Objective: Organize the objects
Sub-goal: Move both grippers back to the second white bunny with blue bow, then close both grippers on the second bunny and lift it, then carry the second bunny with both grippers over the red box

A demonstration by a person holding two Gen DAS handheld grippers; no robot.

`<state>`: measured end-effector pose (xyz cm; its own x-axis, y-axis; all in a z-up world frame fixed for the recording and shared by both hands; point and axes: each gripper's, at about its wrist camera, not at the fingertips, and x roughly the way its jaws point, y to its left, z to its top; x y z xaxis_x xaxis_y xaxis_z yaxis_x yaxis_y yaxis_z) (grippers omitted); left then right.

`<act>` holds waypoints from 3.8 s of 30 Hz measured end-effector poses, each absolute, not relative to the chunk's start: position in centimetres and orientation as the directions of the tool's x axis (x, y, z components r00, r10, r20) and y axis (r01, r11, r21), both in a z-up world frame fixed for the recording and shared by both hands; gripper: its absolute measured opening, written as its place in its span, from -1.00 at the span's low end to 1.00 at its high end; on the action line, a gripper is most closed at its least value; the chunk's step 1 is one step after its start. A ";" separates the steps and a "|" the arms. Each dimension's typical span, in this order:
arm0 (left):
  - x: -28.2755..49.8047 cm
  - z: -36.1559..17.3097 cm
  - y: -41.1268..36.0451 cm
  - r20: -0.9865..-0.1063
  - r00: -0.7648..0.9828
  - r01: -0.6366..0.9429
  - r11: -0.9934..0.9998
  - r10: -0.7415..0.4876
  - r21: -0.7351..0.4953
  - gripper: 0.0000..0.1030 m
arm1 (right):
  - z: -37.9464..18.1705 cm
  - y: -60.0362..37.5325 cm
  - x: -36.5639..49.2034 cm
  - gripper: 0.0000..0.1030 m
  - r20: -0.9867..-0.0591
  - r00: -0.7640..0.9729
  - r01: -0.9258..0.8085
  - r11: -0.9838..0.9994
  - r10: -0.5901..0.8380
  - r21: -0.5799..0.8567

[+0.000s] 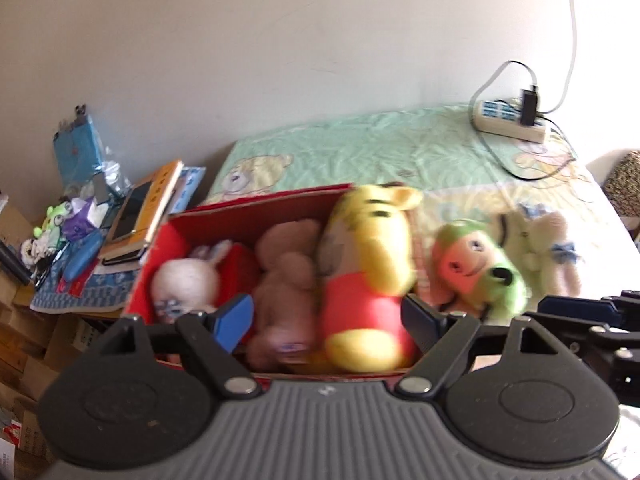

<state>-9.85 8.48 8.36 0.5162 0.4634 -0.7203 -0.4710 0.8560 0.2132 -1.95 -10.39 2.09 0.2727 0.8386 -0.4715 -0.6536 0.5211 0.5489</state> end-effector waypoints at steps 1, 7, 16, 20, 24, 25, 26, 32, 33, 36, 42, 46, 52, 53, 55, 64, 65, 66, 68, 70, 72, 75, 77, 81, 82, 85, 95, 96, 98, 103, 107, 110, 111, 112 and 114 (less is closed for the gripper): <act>-9.4 8.3 7.5 -0.722 0.517 -0.463 0.860 0.460 0.215 0.61 | 2.0 -11.1 -1.8 -0.22 -0.473 0.279 -0.648 0.527 0.836 0.550; -7.0 7.5 2.8 -0.737 0.539 -0.391 0.896 0.409 0.212 0.61 | 1.3 -15.0 -1.2 -0.22 -0.502 0.330 -0.609 0.587 0.799 0.534; -3.0 5.1 -2.3 -0.768 0.588 -0.206 0.965 0.253 0.160 0.60 | -0.7 -20.1 0.5 -0.22 -0.578 0.433 -0.485 0.719 0.692 0.498; -1.6 3.4 -2.7 -0.782 0.607 -0.137 0.988 0.140 0.071 0.49 | -1.8 -21.2 2.5 -0.22 -0.598 0.444 -0.405 0.745 0.667 0.530; -0.3 1.6 -2.5 -0.803 0.595 -0.069 0.996 -0.003 -0.055 0.41 | -3.4 -21.7 4.9 -0.21 -0.610 0.437 -0.322 0.748 0.661 0.580; 0.1 1.3 -2.6 -0.800 0.599 -0.054 0.996 -0.025 -0.071 0.41 | -3.7 -21.8 5.5 -0.21 -0.613 0.437 -0.308 0.750 0.658 0.586; 0.4 1.1 -2.8 -0.795 0.605 -0.042 0.996 -0.036 -0.078 0.42 | -4.0 -22.0 6.1 -0.21 -0.615 0.437 -0.295 0.750 0.657 0.592; 3.1 0.5 -3.2 -0.761 0.640 0.030 0.993 -0.105 -0.112 0.64 | -5.9 -22.7 9.4 -0.14 -0.589 0.403 -0.214 0.697 0.701 0.684; 3.6 0.2 -3.1 -0.758 0.642 0.036 0.993 -0.112 -0.116 0.67 | -6.2 -22.6 9.9 -0.13 -0.584 0.394 -0.204 0.687 0.710 0.698; 5.3 -0.8 -2.7 -0.764 0.632 0.039 0.990 -0.131 -0.138 0.69 | -6.9 -22.1 11.0 -0.08 -0.574 0.374 -0.203 0.668 0.729 0.716; 7.9 -2.9 -1.8 -0.786 0.599 0.032 0.986 -0.152 -0.166 0.69 | -8.0 -21.4 12.7 0.02 -0.552 0.364 -0.201 0.641 0.751 0.741; 9.2 -4.1 -1.2 -0.804 0.573 0.022 0.983 -0.160 -0.180 0.71 | -8.9 -20.6 13.8 0.03 -0.564 0.340 -0.205 0.644 0.753 0.737; 10.9 -5.8 -0.4 -0.821 0.537 0.012 0.975 -0.192 -0.220 0.60 | -10.0 -19.6 15.1 0.02 -0.549 0.314 -0.213 0.621 0.775 0.755; 11.2 -6.1 -0.3 -0.825 0.529 0.008 0.974 -0.197 -0.227 0.59 | -10.1 -19.4 15.2 0.02 -0.550 0.308 -0.214 0.620 0.776 0.755; 11.6 -6.8 0.0 -0.831 0.516 -0.004 0.970 -0.207 -0.244 0.55 | -10.5 -19.0 15.4 0.02 -0.541 0.296 -0.217 0.607 0.788 0.765; 12.0 -7.2 0.2 -0.849 0.501 -0.019 0.979 -0.166 -0.202 0.24 | -10.5 -18.1 15.4 -0.25 -0.508 0.266 -0.252 0.567 0.819 0.784; 11.9 -7.1 0.0 -0.853 0.499 -0.016 0.983 -0.152 -0.184 0.20 | -10.3 -18.1 15.3 -0.26 -0.510 0.263 -0.256 0.569 0.819 0.782; 11.8 -6.9 -0.1 -0.854 0.499 -0.013 0.985 -0.144 -0.174 0.19 | -10.1 -18.1 15.1 -0.28 -0.512 0.262 -0.262 0.571 0.818 0.778; 11.5 -6.6 -0.1 -0.852 0.501 -0.010 0.983 -0.153 -0.182 0.17 | -9.5 -18.4 14.5 -0.29 -0.516 0.265 -0.276 0.577 0.814 0.768; 11.0 -6.0 -0.3 -0.848 0.504 -0.003 0.981 -0.165 -0.193 0.17 | -8.8 -18.8 13.8 -0.32 -0.518 0.270 -0.293 0.582 0.812 0.759; 10.3 -5.3 -0.8 -0.841 0.513 0.009 0.980 -0.173 -0.197 0.17 | -8.0 -19.1 13.2 -0.32 -0.519 0.277 -0.305 0.586 0.809 0.751; 9.1 -4.3 -1.8 -0.833 0.524 0.033 0.982 -0.174 -0.185 0.17 | -7.0 -19.7 12.0 -0.32 -0.523 0.282 -0.309 0.592 0.805 0.744; 8.1 -3.8 -2.4 -0.830 0.530 0.048 0.983 -0.176 -0.178 0.17 | -6.2 -20.0 11.0 -0.32 -0.525 0.289 -0.321 0.598 0.801 0.735; 6.2 -2.8 -3.4 -0.820 0.541 0.073 0.982 -0.186 -0.175 0.17 | -5.0 -20.7 8.9 -0.32 -0.527 0.302 -0.335 0.606 0.794 0.722; 5.7 -2.6 -3.7 -0.818 0.543 0.077 0.981 -0.190 -0.177 0.17 | -4.7 -20.8 8.4 -0.33 -0.528 0.304 -0.337 0.608 0.793 0.718; 4.1 -2.1 -4.2 -0.816 0.544 0.090 0.981 -0.193 -0.172 0.17 | -4.2 -21.0 7.0 -0.33 -0.537 0.301 -0.342 0.615 0.788 0.711; -1.7 -0.3 -4.0 -0.802 0.562 0.099 0.979 -0.202 -0.177 0.17 | -2.7 -20.2 3.0 -0.33 -0.542 0.239 -0.405 0.590 0.806 0.698; -2.3 -0.2 -3.9 -0.801 0.564 0.096 0.979 -0.201 -0.178 0.17 | -2.6 -19.9 2.7 -0.33 -0.541 0.228 -0.413 0.584 0.810 0.699; -3.4 0.1 -3.7 -0.801 0.567 0.089 0.981 -0.194 -0.175 0.17 | -2.6 -19.5 2.0 -0.33 -0.538 0.205 -0.427 0.569 0.818 0.703; -6.1 0.4 -2.8 -0.804 0.570 0.054 0.985 -0.166 -0.164 0.17 | -2.7 -18.2 1.0 -0.33 -0.524 0.139 -0.456 0.524 0.841 0.719; -8.2 1.0 -1.8 -0.803 0.577 0.035 0.987 -0.148 -0.157 0.17 | -2.6 -16.9 0.0 -0.33 -0.511 0.090 -0.471 0.488 0.855 0.734; -9.8 1.5 -0.9 -0.798 0.586 0.029 0.987 -0.144 -0.157 0.17 | -2.0 -15.7 -0.9 -0.33 -0.507 0.069 -0.497 0.470 0.859 0.730; -10.3 1.8 -0.6 -0.794 0.590 0.031 0.987 -0.145 -0.158 0.17 | -1.8 -15.3 -1.2 -0.33 -0.503 0.065 -0.505 0.463 0.862 0.728; -10.8 2.0 -0.2 -0.789 0.596 0.035 0.987 -0.148 -0.158 0.17 | -1.5 -15.0 -1.4 -0.33 -0.500 0.062 -0.512 0.457 0.864 0.727; -11.8 2.7 0.6 -0.779 0.607 0.049 0.986 -0.154 -0.156 0.17 | -0.9 -14.3 -2.0 -0.33 -0.494 0.062 -0.523 0.449 0.868 0.724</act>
<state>-11.83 0.58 2.70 0.6073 -0.1540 -0.7794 0.0494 0.9865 -0.1563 -2.01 -14.26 -0.90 0.0615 0.8675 -0.4936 -0.5229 0.4492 0.7244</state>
